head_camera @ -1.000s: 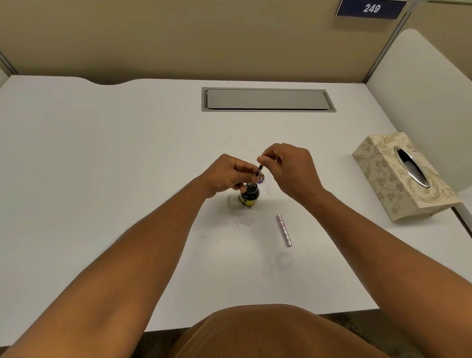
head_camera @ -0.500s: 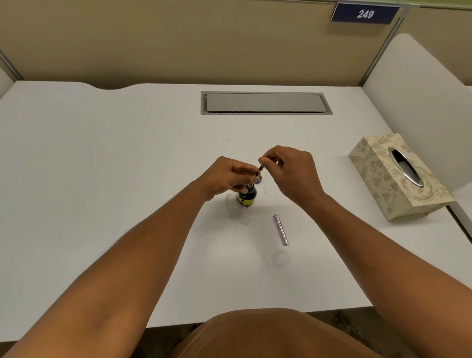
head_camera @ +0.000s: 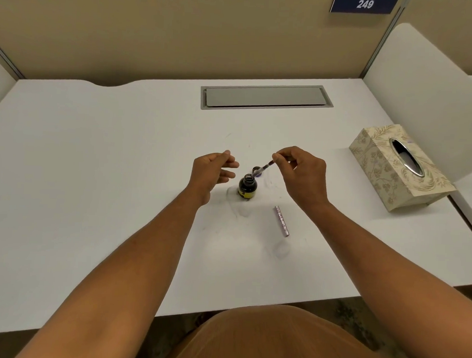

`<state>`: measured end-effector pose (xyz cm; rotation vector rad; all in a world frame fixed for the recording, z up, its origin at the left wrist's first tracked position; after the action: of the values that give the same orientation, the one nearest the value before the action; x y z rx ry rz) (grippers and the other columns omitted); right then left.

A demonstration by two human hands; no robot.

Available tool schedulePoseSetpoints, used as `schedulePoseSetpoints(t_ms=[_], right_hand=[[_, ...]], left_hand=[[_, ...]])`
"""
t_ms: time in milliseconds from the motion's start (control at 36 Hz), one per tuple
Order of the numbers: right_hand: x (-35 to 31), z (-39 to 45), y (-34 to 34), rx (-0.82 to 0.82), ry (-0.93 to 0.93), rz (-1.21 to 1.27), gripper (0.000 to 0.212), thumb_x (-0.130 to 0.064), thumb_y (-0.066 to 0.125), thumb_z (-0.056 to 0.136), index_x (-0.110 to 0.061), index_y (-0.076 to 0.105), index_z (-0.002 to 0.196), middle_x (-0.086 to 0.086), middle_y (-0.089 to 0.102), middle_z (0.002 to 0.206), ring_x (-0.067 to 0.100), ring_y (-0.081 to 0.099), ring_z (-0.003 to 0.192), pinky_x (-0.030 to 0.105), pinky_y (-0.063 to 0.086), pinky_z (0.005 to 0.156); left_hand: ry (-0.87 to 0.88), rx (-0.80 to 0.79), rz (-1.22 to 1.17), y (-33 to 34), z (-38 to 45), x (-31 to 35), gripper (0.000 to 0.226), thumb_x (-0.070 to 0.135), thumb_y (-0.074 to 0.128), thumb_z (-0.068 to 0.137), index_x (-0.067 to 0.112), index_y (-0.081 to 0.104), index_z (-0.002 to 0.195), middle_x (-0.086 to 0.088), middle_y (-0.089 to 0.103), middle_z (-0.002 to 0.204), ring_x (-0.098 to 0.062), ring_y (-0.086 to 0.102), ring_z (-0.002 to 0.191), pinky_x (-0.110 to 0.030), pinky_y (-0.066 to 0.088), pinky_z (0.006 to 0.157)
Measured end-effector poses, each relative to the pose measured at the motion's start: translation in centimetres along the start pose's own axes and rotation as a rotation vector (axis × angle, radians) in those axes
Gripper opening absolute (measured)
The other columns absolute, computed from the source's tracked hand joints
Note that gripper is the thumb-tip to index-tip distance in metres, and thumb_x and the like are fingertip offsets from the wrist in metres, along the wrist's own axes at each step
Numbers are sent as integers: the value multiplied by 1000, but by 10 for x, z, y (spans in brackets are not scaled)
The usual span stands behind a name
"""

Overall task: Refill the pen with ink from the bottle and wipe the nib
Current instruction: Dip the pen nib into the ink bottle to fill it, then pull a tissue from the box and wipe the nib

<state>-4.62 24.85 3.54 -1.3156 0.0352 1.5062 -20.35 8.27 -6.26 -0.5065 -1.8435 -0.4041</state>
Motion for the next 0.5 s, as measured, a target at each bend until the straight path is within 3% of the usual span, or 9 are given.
schedulePoseSetpoints(t_ms=[194, 500], right_hand=[[26, -15, 0, 51, 200, 131, 15, -31, 68, 91, -17, 75, 90, -14, 71, 78, -1, 63, 74, 7, 43, 66], [45, -29, -4, 91, 319, 191, 15, -30, 69, 89, -17, 75, 90, -9, 73, 80, 1, 65, 74, 9, 46, 67]], left_hand=[[-60, -13, -53, 1, -11, -14, 23, 30, 62, 96, 9, 70, 91, -4, 77, 85, -16, 66, 65, -24, 51, 61], [-106, -38, -134, 9, -19, -16, 21, 28, 61, 97, 10, 70, 91, -5, 77, 85, -18, 68, 67, -24, 53, 62]])
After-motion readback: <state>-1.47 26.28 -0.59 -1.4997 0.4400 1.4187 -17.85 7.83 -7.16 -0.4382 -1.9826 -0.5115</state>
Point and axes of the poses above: each hand's wrist, its own z-axis towards the middle knuckle, its own y-axis out of the palm, x = y × z, the point moved 10 cm from there along z, towards the middle knuckle
